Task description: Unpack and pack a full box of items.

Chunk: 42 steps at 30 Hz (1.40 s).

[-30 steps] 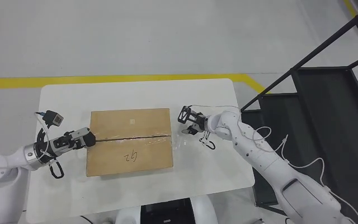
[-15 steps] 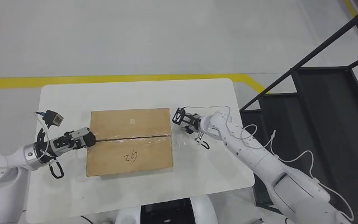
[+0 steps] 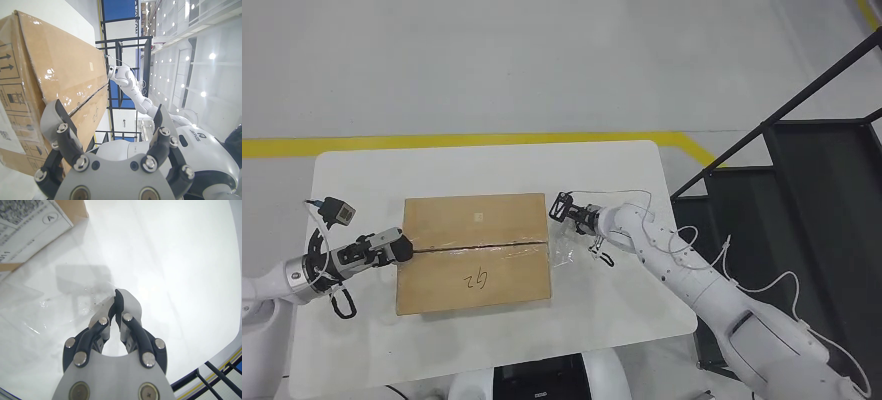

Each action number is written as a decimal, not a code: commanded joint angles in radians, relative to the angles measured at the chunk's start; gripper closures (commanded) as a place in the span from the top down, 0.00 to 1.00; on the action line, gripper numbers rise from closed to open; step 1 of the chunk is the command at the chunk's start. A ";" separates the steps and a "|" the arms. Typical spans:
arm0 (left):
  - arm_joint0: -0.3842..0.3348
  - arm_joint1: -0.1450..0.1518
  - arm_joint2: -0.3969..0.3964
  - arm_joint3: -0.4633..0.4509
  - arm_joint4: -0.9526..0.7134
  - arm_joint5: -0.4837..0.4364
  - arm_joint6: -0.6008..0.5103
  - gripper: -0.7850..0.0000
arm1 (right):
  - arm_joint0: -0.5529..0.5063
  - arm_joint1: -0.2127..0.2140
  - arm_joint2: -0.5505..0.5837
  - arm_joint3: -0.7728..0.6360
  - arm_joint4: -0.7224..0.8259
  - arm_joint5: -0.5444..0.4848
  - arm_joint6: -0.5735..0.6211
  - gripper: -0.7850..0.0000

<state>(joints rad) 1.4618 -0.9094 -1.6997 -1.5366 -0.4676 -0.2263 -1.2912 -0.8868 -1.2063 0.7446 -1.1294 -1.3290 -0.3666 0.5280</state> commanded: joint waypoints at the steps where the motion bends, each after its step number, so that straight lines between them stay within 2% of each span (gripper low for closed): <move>1: 0.000 0.000 0.000 0.000 0.000 0.000 0.000 1.00 | -0.019 0.010 0.027 -0.032 -0.007 0.007 -0.012 0.00; 6: 0.000 0.000 0.000 0.000 0.000 0.000 0.000 1.00 | -0.092 0.047 0.114 -0.146 -0.030 -0.024 0.009 0.00; 7: 0.000 0.000 0.000 0.000 0.000 0.000 0.000 1.00 | -0.103 0.053 0.125 -0.168 -0.041 -0.037 0.033 0.08; 9: 0.000 0.000 0.000 0.000 0.000 0.000 0.000 1.00 | -0.127 0.062 0.142 -0.206 -0.047 -0.057 0.048 1.00; 13: 0.000 0.000 0.000 0.000 0.000 0.000 0.000 1.00 | -0.142 0.063 0.142 -0.219 -0.047 -0.080 0.065 1.00; 18: 0.000 0.000 0.000 0.000 0.000 0.000 0.000 1.00 | -0.118 0.044 0.105 -0.183 -0.022 -0.097 0.053 1.00; 28: 0.000 0.000 0.000 0.000 0.000 0.000 0.000 1.00 | -0.050 -0.002 0.029 -0.071 -0.021 -0.052 0.043 1.00; 31: 0.000 0.000 0.000 0.000 0.000 0.000 0.000 1.00 | -0.039 -0.011 0.018 -0.047 -0.022 -0.046 0.041 0.86; 32: 0.000 0.000 0.000 0.000 0.000 0.000 0.000 1.00 | -0.036 -0.013 0.016 -0.040 -0.022 -0.044 0.041 0.78; 34: 0.000 0.000 0.000 0.000 0.000 0.000 0.000 1.00 | -0.031 -0.018 0.011 -0.029 -0.024 -0.041 0.040 0.52; 37: 0.000 0.000 0.000 0.000 0.000 0.000 0.000 1.00 | -0.026 -0.024 0.004 -0.018 -0.028 -0.044 0.041 0.27; 39: 0.000 0.000 0.000 0.000 0.000 0.000 0.000 1.00 | -0.024 -0.027 0.002 -0.012 -0.029 -0.044 0.043 0.02; 42: 0.000 0.000 0.000 0.000 0.000 0.000 0.000 1.00 | -0.024 -0.030 0.001 -0.009 -0.037 -0.043 0.045 0.00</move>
<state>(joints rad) 1.4618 -0.9094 -1.6997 -1.5366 -0.4676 -0.2263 -1.2912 -0.9096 -1.2360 0.7455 -1.1386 -1.3636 -0.4097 0.5722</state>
